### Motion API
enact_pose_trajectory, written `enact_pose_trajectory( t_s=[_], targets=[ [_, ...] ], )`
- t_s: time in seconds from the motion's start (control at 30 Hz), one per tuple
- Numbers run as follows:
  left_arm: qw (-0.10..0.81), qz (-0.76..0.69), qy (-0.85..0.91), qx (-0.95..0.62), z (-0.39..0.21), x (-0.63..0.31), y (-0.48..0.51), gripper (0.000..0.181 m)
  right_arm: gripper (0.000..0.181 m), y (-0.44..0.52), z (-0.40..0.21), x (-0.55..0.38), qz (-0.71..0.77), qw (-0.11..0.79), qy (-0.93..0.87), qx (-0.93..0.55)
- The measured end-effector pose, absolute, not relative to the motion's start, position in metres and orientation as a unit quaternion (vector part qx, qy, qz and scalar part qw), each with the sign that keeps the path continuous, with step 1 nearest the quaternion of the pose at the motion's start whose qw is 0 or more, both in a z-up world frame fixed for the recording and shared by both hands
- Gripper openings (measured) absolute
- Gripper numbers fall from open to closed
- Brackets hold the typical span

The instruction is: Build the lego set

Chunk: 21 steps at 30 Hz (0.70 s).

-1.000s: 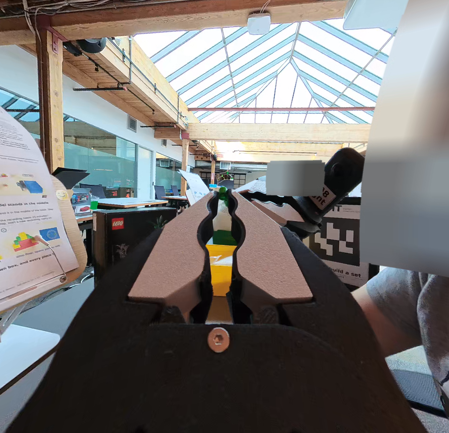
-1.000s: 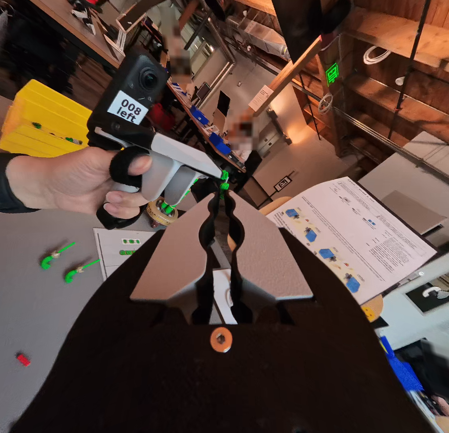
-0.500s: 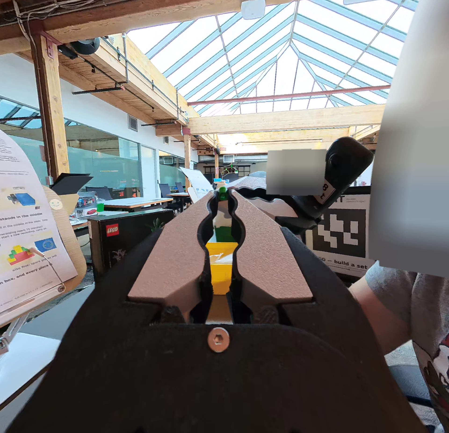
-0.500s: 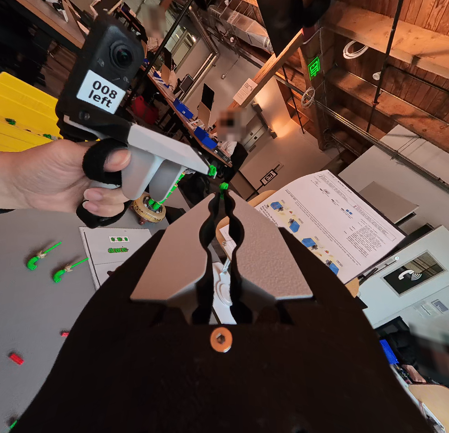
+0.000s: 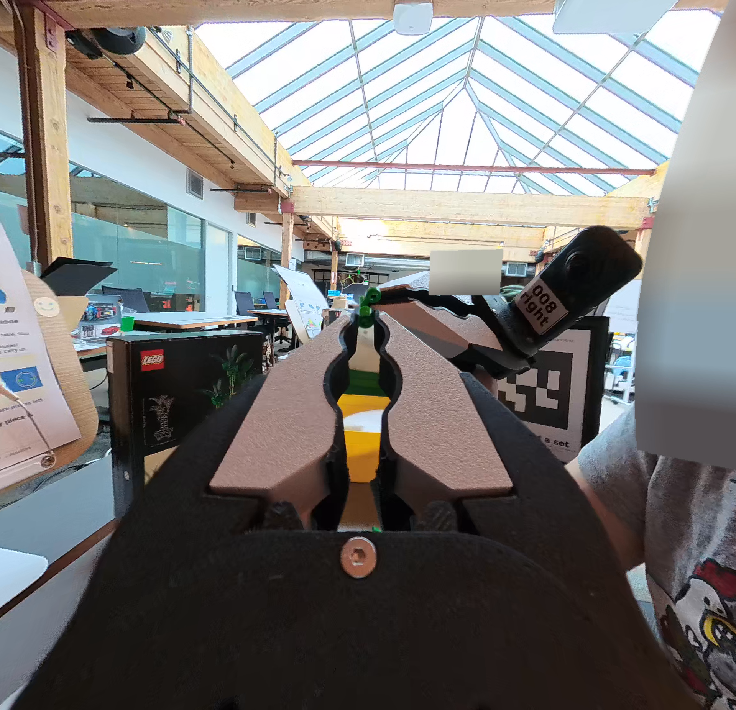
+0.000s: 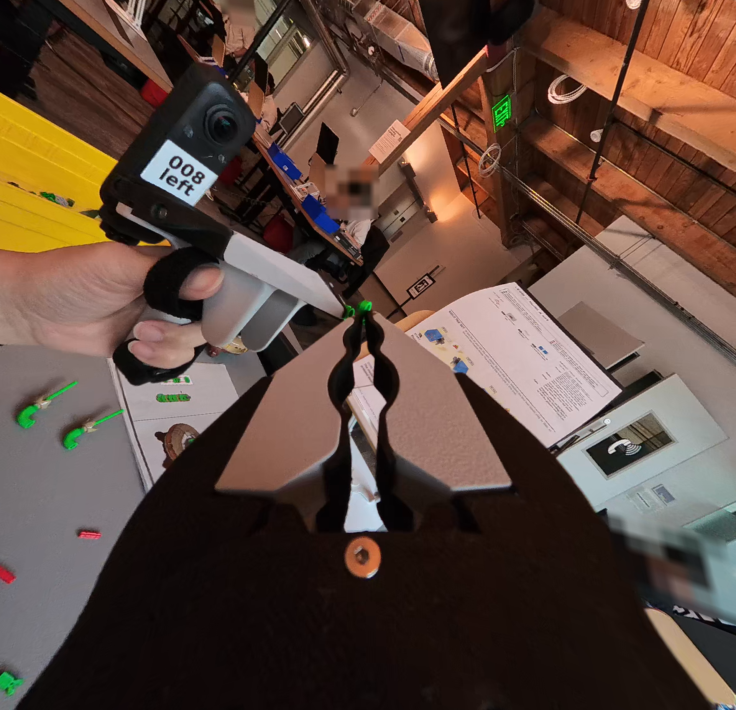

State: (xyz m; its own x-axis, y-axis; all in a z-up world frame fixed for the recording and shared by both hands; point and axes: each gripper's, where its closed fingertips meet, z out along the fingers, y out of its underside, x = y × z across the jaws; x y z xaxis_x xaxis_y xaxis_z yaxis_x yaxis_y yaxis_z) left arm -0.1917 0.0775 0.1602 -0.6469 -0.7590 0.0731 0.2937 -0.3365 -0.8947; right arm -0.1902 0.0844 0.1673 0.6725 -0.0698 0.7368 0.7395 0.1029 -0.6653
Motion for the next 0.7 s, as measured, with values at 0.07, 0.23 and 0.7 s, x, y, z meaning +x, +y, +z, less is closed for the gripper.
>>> enact_pose_trajectory(
  t_s=[0.07,0.23,0.7],
  targets=[
    [0.329,-0.786,0.462,-0.246,0.1608,-0.1925,0.0765,0.006,0.000,0.0852,0.1661,-0.1902,-0.292,0.688,-0.279,-0.604],
    [0.330,-0.788,0.462,-0.240,0.1623,-0.1946,0.0749,0.005,0.000,0.0874,0.1619,-0.1886,-0.299,0.677,-0.286,-0.609],
    [0.336,-0.782,0.465,-0.243,0.1622,-0.1945,0.0777,0.005,0.000,0.0871,0.1611,-0.1919,-0.315,0.671,-0.297,-0.602]
  ],
)
